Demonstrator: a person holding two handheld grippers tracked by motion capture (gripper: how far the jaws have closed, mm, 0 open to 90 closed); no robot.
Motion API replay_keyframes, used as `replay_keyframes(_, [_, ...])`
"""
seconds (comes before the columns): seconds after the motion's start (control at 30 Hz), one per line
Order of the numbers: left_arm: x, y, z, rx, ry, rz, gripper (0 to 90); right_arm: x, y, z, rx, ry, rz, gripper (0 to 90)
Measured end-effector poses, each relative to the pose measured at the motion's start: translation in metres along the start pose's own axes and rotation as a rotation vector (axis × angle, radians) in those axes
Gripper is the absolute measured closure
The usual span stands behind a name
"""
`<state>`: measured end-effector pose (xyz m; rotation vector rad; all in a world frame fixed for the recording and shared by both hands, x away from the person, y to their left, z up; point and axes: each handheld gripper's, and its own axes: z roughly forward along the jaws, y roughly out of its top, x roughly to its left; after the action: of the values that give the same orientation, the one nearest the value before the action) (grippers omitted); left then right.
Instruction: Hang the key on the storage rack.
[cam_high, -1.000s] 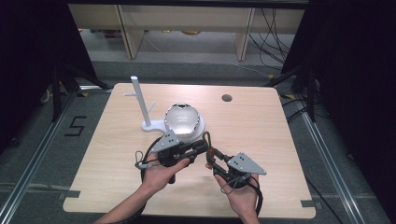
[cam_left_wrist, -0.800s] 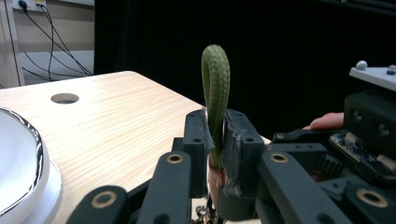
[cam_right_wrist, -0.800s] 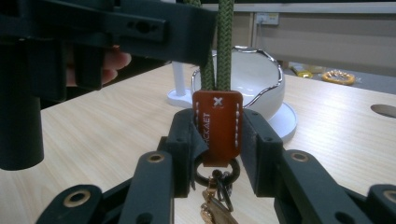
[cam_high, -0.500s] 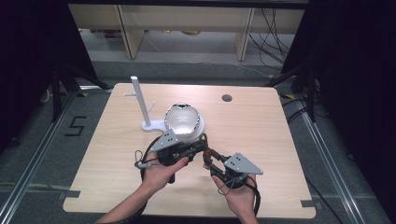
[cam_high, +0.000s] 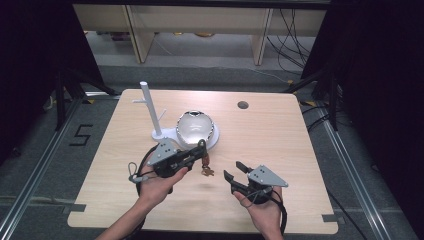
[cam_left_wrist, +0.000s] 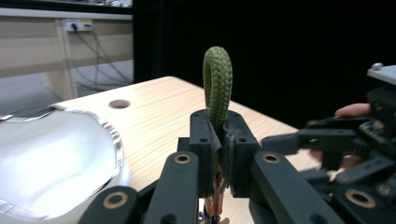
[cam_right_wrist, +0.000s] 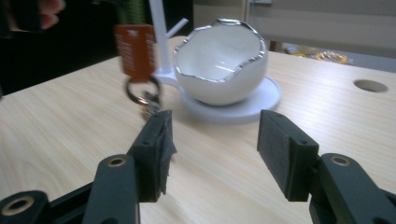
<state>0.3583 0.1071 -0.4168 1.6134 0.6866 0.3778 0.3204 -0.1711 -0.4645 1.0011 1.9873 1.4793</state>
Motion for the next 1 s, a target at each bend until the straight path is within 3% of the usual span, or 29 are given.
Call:
replay_keyframes(0.13, [0.01, -0.002, -0.011, 0.017, 0.025, -0.012, 83.1, -0.008, -0.007, -0.007, 0.0, -0.043, 0.021, 44.8])
replay_keyframes(0.2, [0.014, -0.003, -0.016, 0.018, 0.039, -0.011, 83.1, -0.011, -0.011, -0.01, -0.003, -0.05, 0.058, 44.6])
replay_keyframes(0.4, [0.024, -0.005, -0.025, 0.01, 0.081, -0.016, 83.1, -0.017, -0.021, -0.015, -0.012, -0.079, 0.071, 44.5])
replay_keyframes(0.53, [0.027, -0.005, -0.032, 0.01, 0.108, 0.003, 83.2, -0.022, -0.027, -0.019, 0.004, -0.087, 0.079, 45.9])
replay_keyframes(0.67, [0.031, -0.005, -0.042, 0.009, 0.133, 0.01, 83.2, -0.026, -0.031, -0.024, -0.007, -0.122, 0.088, 46.8])
replay_keyframes(0.7, [0.033, -0.006, -0.044, 0.012, 0.142, 0.014, 83.2, -0.023, -0.031, -0.026, 0.0, -0.156, 0.114, 47.0])
replay_keyframes(0.73, [0.034, -0.006, -0.047, 0.014, 0.15, 0.02, 83.2, -0.028, -0.032, -0.026, -0.021, -0.156, 0.078, 47.1])
replay_keyframes(0.83, [0.039, -0.006, -0.055, 0.003, 0.175, 0.019, 83.2, -0.029, -0.033, -0.029, -0.002, -0.173, 0.083, 47.5])
replay_keyframes(0.87, [0.041, -0.007, -0.058, -0.004, 0.184, 0.019, 83.2, -0.028, -0.034, -0.03, 0.004, -0.186, 0.106, 47.8])
replay_keyframes(0.93, [0.045, -0.008, -0.064, -0.01, 0.199, 0.013, 83.2, -0.031, -0.036, -0.031, 0.006, -0.193, 0.067, 48.5])
replay_keyframes(1.0, [0.048, -0.009, -0.068, -0.008, 0.211, 0.009, 83.2, -0.03, -0.036, -0.032, 0.017, -0.194, 0.078, 48.8])
